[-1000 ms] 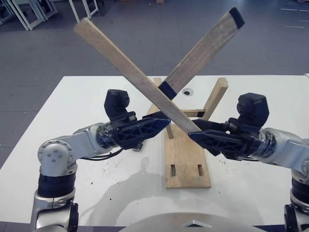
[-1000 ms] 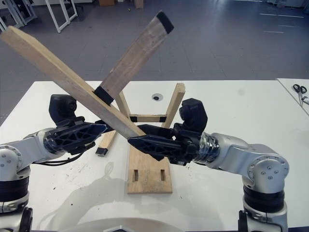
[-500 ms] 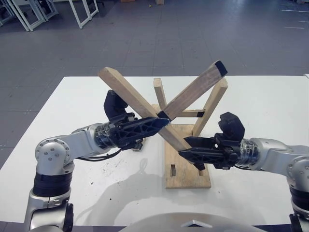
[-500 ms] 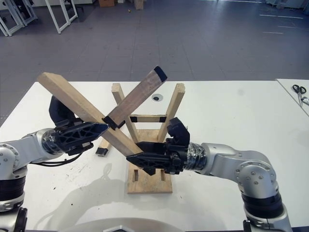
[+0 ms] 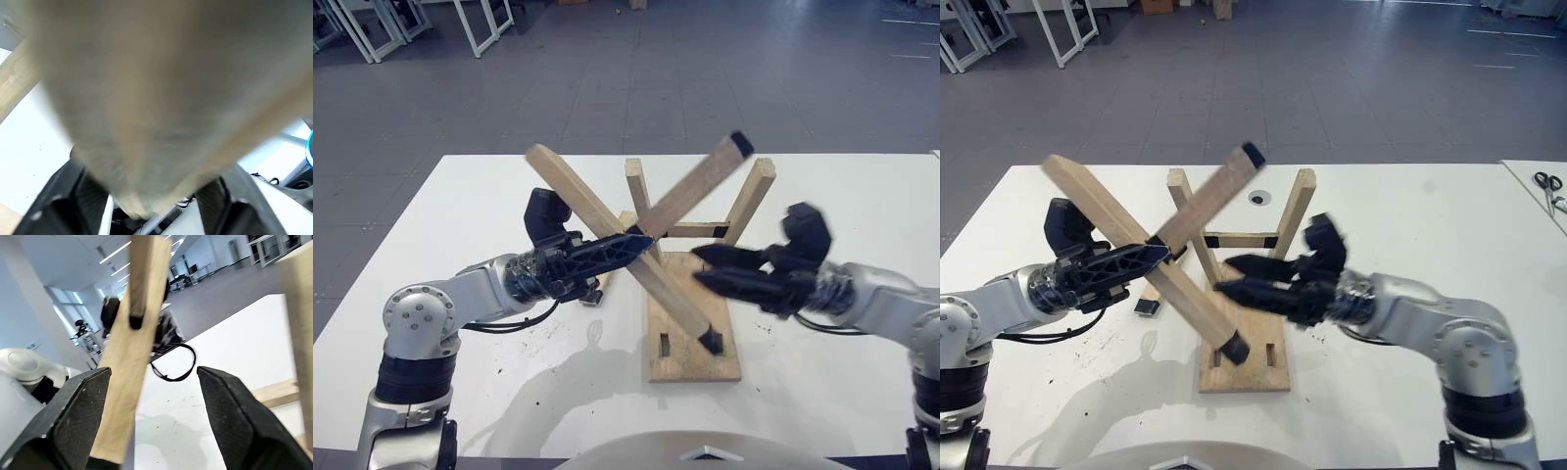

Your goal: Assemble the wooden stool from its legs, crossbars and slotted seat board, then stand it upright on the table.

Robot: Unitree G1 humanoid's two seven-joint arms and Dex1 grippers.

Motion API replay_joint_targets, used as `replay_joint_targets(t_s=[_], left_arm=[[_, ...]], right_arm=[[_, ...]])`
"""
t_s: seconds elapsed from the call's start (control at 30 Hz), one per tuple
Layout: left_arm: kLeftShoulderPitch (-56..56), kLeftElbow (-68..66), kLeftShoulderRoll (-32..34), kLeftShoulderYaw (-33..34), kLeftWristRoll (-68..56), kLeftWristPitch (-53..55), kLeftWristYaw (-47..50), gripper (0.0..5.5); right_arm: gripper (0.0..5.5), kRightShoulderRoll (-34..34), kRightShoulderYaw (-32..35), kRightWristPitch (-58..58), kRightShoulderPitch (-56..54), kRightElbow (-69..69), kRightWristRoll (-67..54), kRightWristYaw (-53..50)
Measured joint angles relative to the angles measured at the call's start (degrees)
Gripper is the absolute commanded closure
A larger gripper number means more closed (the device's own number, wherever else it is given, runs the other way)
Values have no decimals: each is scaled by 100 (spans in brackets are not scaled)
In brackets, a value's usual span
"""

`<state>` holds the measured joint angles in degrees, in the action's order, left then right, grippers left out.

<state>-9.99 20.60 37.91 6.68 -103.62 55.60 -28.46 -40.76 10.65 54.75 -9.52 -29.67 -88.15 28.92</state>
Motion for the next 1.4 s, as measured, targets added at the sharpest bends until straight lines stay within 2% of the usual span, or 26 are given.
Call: replay_joint_targets(t_s=[0.07,0.13,0.23,0.33,0.53,0.67,0.87,1.07,1.2,1.4], left_arm=[[388,345,-41,323,867,-463,-3,345],[755,830,-152,404,1475,-730,53,345],[1167,1528,-336,232,2874,-1388,-145,345],[1512,1790,-270,-77,4054,-2026,-1104,345],[1896,1181,-118,-866,6192,-3895,-3098,345],[1992,700,-216,-1185,6730,-4522,-3583,345],[1872,145,-477,-1430,7121,-5118,-3711,345],[1555,-51,-311,-1678,7608,-5582,-3829,345],[1363,142,-125,-1998,8210,-5553,-3449,345],[1169,178,7,-2259,8242,-5374,-3228,345]], right_arm=[[199,-409,657,25,576,261,32,153],[199,-579,754,47,1235,351,561,465],[199,-834,47,-387,2053,559,2340,901],[199,-894,-564,-968,2494,853,3655,1179],[199,-804,-909,-1417,2629,1075,4544,1511],[199,-721,-945,-1454,2568,1082,4758,1589],[199,-633,-954,-1451,2437,1073,4951,1629],[199,-541,-963,-1396,2429,883,4986,1623],[199,-474,-963,-1364,2427,707,4979,1562],[199,-266,-1053,-1359,2283,236,5095,1273]])
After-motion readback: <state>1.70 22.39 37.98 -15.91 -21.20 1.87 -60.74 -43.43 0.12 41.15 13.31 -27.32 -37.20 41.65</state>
